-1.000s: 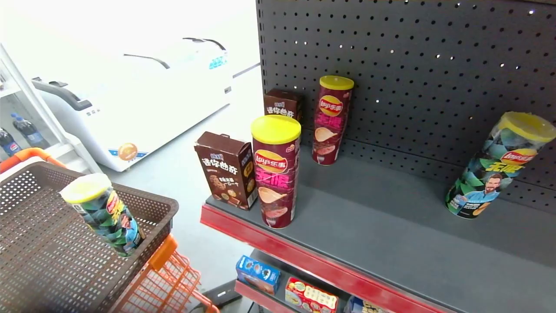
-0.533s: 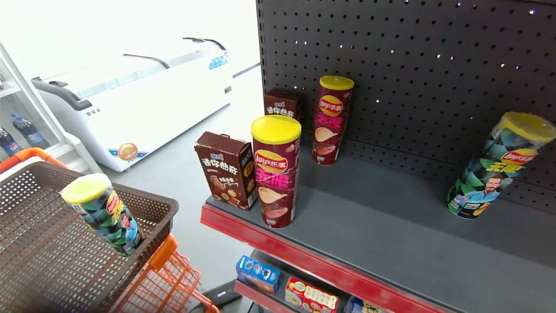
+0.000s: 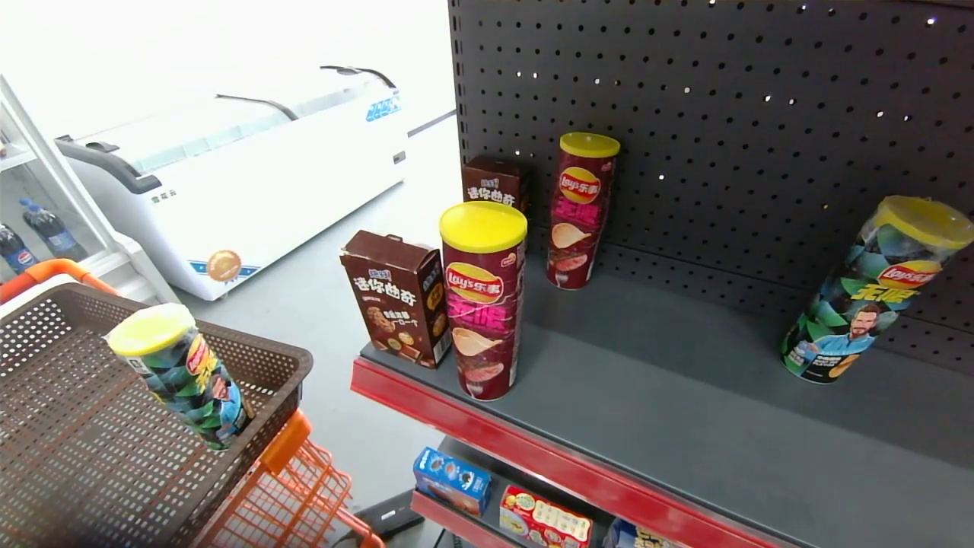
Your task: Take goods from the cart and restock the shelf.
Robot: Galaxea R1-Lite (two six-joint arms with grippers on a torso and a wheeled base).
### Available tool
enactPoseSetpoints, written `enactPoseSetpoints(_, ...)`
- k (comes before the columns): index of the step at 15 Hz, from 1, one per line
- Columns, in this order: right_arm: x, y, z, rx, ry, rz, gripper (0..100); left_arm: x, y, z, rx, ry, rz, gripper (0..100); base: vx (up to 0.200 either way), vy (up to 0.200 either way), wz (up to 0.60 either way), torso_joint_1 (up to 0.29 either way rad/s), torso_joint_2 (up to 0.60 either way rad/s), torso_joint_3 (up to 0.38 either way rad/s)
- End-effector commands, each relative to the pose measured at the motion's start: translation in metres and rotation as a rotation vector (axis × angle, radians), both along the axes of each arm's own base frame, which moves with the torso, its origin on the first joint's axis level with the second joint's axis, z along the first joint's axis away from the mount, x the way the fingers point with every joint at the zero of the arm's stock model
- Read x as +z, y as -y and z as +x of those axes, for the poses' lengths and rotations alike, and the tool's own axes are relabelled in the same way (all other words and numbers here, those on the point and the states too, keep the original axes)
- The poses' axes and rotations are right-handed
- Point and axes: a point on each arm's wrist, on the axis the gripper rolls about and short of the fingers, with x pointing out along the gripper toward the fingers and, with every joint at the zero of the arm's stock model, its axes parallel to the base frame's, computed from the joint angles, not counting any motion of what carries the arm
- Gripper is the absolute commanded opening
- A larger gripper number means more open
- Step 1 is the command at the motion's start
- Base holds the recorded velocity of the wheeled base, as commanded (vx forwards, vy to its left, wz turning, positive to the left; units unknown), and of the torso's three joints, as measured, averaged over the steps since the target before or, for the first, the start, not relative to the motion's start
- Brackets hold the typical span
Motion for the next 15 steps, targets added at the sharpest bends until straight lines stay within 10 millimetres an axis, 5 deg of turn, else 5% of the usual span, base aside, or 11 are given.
enactPoseSetpoints(1, 0.000, 0.000, 0.000, 0.001, -0.001, 0.000, 100, 0.009, -0.004, 0.043, 0.050, -0.167, -0.055, 100, 0.000, 0.000, 0.00, 0.000, 0.00, 0.000)
enactPoseSetpoints(6, 0.000, 0.000, 0.000, 0.001, -0.001, -0.001, 100, -0.002, -0.013, 0.091, 0.076, -0.325, -0.055, 100, 0.000, 0.000, 0.00, 0.000, 0.00, 0.000)
enactPoseSetpoints(15, 0.000, 0.000, 0.000, 0.002, -0.001, 0.000, 100, -0.035, -0.028, 0.184, 0.074, -0.235, -0.092, 100, 0.000, 0.000, 0.00, 0.000, 0.00, 0.000)
